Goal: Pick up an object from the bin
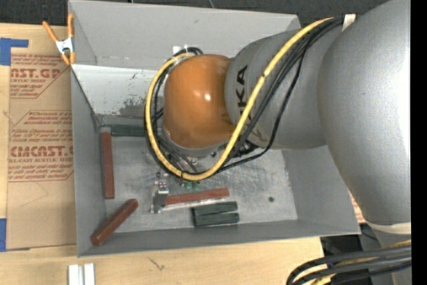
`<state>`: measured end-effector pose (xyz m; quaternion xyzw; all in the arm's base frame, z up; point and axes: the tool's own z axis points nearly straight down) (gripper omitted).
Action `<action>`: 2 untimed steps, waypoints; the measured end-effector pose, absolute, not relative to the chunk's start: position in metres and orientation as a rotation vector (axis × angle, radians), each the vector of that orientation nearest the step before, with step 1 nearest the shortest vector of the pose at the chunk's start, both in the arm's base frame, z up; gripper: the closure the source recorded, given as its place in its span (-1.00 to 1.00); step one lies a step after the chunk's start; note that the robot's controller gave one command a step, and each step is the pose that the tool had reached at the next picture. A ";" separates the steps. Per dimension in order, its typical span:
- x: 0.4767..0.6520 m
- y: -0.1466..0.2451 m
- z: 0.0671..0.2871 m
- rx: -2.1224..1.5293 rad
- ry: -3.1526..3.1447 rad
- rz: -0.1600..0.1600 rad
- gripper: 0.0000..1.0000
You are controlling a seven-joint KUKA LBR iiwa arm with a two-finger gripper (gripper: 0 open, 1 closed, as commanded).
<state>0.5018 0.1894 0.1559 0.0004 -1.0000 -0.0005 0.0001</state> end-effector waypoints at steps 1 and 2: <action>0.492 0.142 0.074 0.163 -3.140 -0.004 1.00; 0.492 0.142 0.074 0.163 -3.140 -0.005 1.00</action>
Offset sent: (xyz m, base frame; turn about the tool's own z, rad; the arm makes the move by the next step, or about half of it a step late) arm 0.0000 0.0000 0.0000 0.0000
